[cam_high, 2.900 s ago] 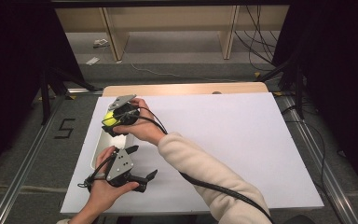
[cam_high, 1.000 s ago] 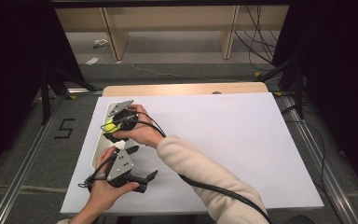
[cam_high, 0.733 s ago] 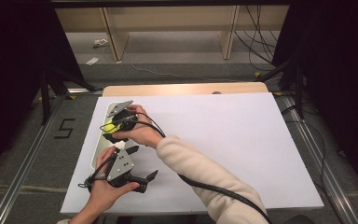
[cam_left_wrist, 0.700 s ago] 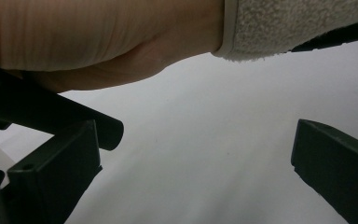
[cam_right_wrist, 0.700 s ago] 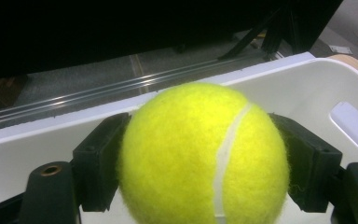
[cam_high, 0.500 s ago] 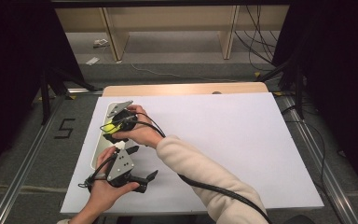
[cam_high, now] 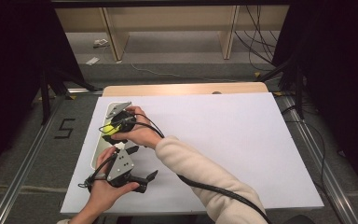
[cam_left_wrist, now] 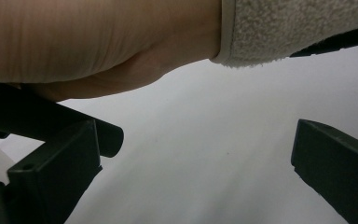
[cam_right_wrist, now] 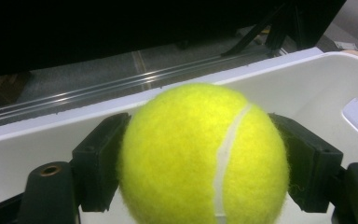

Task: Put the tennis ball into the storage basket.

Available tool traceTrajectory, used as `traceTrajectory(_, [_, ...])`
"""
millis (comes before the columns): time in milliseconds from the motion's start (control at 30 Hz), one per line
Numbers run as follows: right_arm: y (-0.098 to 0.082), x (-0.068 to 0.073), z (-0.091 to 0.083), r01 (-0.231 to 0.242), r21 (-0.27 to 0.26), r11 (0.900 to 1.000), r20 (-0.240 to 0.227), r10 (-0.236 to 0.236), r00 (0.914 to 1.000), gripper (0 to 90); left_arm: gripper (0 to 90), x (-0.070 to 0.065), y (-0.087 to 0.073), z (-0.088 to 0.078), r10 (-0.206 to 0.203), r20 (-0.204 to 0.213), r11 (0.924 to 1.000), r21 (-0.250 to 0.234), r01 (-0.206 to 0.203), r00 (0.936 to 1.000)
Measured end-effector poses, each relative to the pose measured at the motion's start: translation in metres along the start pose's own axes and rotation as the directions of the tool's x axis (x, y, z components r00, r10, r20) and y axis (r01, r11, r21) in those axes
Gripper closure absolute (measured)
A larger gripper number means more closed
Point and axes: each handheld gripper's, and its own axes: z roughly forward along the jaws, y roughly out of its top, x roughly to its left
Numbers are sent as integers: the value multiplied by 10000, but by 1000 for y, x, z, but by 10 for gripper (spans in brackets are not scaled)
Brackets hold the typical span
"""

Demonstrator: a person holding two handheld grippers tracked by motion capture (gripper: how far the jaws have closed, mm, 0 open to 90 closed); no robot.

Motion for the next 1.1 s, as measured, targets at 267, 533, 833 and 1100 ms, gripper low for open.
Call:
traceTrajectory(267, [0,0,1,-41,52,10000,-42,41,10000,249,8,0,0,0,-2,-1,10000,9,2,10000])
traceTrajectory(533, [1,0,0,-124,-163,9998,12,124,9999,222,8,0,0,0,-63,12,10000,6,63,10000])
traceTrajectory(833, [6,0,-7,97,-292,9995,173,-92,9998,160,8,-1,0,1,-56,38,10000,24,56,10000])
traceTrajectory(1100, [7,-2,-12,91,-393,9992,246,-81,9997,161,7,0,0,1,-28,31,10000,20,28,10000])
